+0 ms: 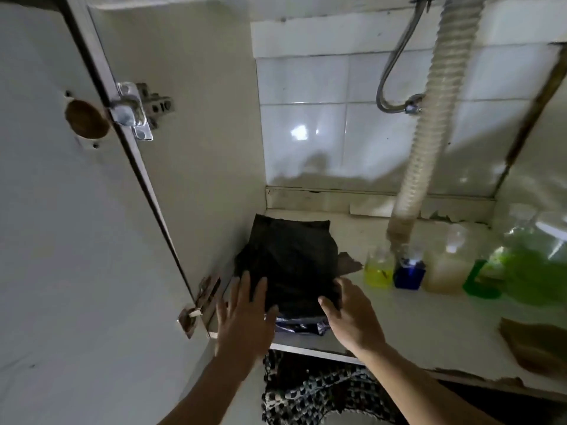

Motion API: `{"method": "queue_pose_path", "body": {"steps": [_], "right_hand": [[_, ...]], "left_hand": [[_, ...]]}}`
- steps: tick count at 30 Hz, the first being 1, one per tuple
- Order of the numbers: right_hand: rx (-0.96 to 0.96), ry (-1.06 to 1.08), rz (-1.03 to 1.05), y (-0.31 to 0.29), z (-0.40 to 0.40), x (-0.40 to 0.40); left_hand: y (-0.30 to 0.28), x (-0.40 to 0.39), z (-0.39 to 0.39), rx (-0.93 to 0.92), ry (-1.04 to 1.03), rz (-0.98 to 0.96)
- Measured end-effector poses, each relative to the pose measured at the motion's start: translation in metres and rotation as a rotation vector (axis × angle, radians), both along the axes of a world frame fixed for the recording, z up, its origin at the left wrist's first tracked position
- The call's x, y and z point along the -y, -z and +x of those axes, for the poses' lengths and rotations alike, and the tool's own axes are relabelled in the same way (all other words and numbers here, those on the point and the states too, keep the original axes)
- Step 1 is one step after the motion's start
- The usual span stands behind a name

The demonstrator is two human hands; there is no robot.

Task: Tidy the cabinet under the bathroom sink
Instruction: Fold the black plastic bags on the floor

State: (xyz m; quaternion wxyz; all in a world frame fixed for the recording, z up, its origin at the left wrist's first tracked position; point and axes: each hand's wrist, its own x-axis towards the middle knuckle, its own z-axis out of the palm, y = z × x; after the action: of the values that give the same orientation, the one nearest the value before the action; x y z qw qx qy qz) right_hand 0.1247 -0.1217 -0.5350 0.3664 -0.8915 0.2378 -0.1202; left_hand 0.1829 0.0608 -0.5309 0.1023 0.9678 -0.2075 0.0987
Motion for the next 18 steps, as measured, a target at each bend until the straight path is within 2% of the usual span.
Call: {"method": "queue_pose_path", "body": {"steps": [2, 3, 7, 9, 14, 18], "right_hand": [[0.006, -0.028, -0.074, 0.009, 0.004, 0.005], [0.003, -0.058, -0.091, 0.012, 0.006, 0.005], [0.01, -0.14, -0.088, 0.022, 0.02, 0.004], [0.012, -0.158, -0.027, 0.024, 0.028, 0.001], [-0.179, -0.251, 0.002, 0.03, 0.034, -0.009], [-0.201, -0.238, -0.019, 0.018, 0.027, -0.013]], "left_hand": [[0.013, 0.002, 0.003, -0.149, 0.0, 0.116], [0.02, 0.001, 0.008, -0.155, -0.012, 0.142], [0.026, 0.0, 0.021, -0.086, 0.037, 0.195], [0.024, -0.002, 0.032, -0.126, 0.032, 0.235], [0.018, -0.009, 0.046, -0.117, 0.032, 0.364], [0.01, -0.013, 0.039, -0.104, 0.042, 0.362]]}}
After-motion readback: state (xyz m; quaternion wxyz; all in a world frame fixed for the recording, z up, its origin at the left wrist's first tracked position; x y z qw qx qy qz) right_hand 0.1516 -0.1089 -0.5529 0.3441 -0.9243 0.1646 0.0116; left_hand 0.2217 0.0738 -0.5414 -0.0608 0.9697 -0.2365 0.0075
